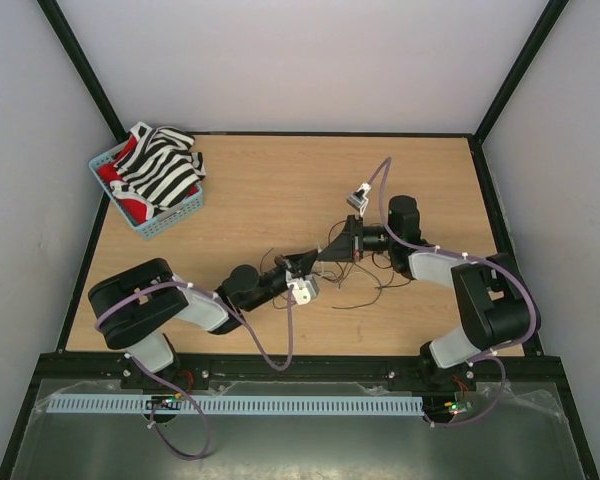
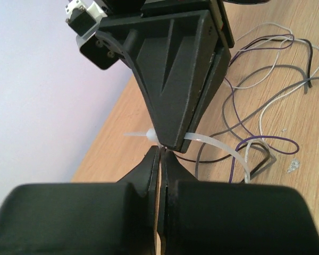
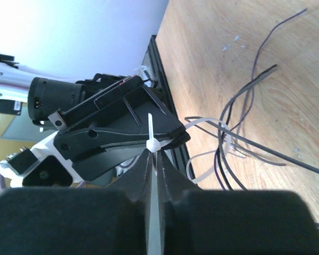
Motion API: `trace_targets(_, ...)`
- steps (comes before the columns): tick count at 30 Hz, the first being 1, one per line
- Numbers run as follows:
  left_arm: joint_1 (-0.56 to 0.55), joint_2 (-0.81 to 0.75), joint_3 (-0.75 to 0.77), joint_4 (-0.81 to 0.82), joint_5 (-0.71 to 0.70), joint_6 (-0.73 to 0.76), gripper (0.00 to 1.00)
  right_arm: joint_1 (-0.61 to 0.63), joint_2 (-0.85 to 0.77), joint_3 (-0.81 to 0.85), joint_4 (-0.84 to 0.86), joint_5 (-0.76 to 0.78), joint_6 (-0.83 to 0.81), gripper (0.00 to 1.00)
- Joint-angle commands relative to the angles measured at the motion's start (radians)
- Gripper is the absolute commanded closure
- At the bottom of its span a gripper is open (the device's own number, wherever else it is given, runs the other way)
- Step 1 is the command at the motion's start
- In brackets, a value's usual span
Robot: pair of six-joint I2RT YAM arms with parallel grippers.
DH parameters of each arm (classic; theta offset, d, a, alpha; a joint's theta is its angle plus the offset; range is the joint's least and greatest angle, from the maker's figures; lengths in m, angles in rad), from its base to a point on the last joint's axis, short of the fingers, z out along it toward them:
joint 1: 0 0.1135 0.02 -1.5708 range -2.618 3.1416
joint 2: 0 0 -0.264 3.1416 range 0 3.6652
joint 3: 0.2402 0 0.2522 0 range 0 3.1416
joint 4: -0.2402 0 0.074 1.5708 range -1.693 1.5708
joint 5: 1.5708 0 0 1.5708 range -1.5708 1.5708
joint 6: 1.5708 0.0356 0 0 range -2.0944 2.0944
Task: Zip-tie the wires
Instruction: Tie the cable at the center of the board.
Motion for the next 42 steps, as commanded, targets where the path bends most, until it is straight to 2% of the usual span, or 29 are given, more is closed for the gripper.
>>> trace_targets(1,0.026,-0.025,0.006,0.065,0.075,-0.117,1.0,-0.003,-0.085,0.004,-0.165,0.051,-0.156,0.8)
trace_targets(4,0.049,-0.028,0.002,0.065,0.082,-0.163,1.0,-0.003,-0.139,0.027,-0.317,0.08,-0.282,0.68)
trace_targets(8,0.063,-0.027,0.002,0.065,0.092,-0.186,1.0,-0.004,-0.184,0.047,-0.43,0.118,-0.371,0.59)
trace_targets(11,0.063,-0.027,0.005,0.066,0.094,-0.194,1.0,-0.003,-0.192,0.054,-0.453,0.122,-0.388,0.55)
trace_targets(15,0.064,-0.037,-0.001,0.065,0.115,-0.212,1.0,-0.003,-0.227,0.102,-0.561,0.224,-0.476,0.52)
trace_targets(22,0.067,-0.036,0.004,0.065,0.136,-0.233,1.0,-0.001,-0.279,0.145,-0.564,0.311,-0.471,0.49)
trace_targets(42,0.069,-0.029,0.012,0.065,0.149,-0.264,1.0,0.07,-0.244,0.151,-0.551,0.335,-0.48,0.49)
